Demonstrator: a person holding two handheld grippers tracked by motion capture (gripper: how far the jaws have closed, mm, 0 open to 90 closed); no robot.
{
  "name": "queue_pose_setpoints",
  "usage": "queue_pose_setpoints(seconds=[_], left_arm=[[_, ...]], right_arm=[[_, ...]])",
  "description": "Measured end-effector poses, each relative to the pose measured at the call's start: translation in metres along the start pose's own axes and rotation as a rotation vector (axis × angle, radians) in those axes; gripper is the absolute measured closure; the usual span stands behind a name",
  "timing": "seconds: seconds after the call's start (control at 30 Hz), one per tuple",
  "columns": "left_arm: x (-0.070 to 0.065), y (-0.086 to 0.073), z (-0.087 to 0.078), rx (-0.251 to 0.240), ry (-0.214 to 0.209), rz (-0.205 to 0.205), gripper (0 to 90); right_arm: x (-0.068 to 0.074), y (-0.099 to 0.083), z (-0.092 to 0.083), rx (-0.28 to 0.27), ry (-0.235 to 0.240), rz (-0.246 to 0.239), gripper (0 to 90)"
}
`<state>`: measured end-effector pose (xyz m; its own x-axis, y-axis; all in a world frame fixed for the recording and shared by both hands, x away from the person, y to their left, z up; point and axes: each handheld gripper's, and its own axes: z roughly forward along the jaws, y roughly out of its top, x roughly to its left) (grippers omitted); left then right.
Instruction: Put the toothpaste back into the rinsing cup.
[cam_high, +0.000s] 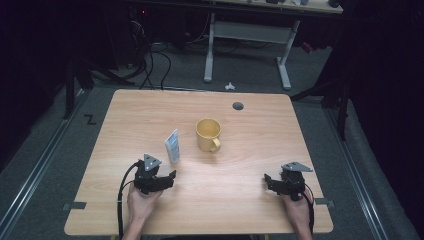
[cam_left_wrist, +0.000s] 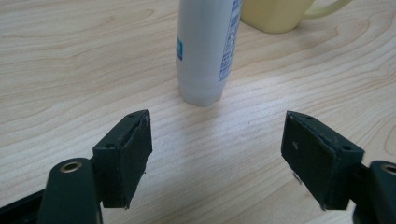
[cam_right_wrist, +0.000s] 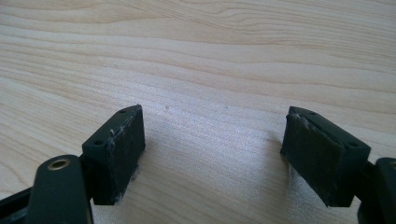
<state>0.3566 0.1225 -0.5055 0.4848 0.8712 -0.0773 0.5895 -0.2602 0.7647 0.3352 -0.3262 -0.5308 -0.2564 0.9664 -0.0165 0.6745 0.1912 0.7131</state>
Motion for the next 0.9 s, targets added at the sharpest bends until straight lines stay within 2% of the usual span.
queue_pose_setpoints(seconds=[0.17,0.67,0.77,0.9], left_arm=[[-0.002,0.007,0.001,-0.017,-0.005,0.009,27.2],[0.003,0.027,0.006,-0.018,-0.014,0.003,31.5],[0.004,0.031,0.007,-0.033,-0.014,-0.013,32.5],[0.006,0.034,0.010,-0.018,-0.009,-0.011,32.6]], right_arm=[[0.000,0.000,0.000,0.000,0.000,0.000,21.2],[0.000,0.000,0.000,0.000,0.000,0.000,21.2],[0.000,0.000,0.000,0.000,0.000,0.000,21.2],[0.000,0.000,0.000,0.000,0.000,0.000,21.2]])
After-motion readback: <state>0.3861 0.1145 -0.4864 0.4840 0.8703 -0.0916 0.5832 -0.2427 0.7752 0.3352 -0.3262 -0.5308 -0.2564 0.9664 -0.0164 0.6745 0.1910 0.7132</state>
